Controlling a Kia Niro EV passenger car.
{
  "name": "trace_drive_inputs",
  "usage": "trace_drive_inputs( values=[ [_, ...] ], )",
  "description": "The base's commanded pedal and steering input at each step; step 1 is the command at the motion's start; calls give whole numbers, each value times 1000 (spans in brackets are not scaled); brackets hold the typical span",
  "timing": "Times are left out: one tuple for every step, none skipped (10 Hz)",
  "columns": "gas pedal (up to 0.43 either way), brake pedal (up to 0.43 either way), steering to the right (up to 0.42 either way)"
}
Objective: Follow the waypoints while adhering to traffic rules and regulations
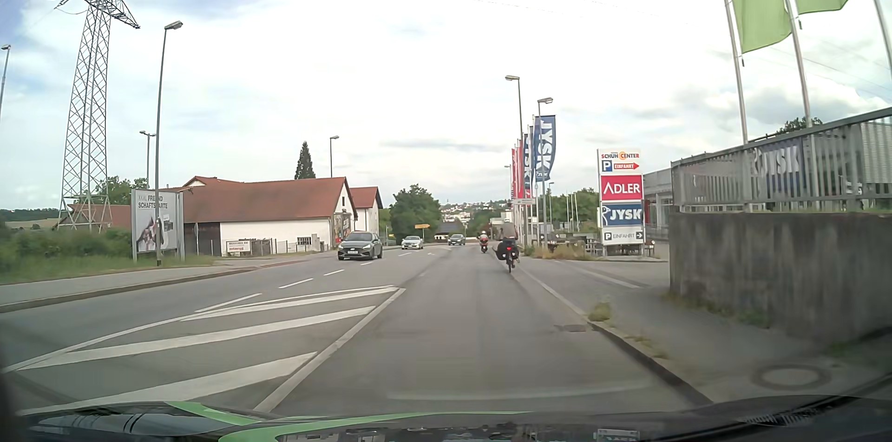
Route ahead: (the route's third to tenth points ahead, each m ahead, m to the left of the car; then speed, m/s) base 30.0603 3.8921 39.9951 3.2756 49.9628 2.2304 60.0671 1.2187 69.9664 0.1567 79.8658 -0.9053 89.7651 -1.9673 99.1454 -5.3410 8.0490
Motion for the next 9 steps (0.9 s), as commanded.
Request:
trace_drive_inputs(
  values=[
    [0, 0, 0],
    [0, 0, 0],
    [0, 0, 0],
    [0, 0, 0],
    [0, 0, 0],
    [0, 0, 0],
    [0, 0, 0],
    [0, 0, 0],
    [0, 0, 0]
  ],
)
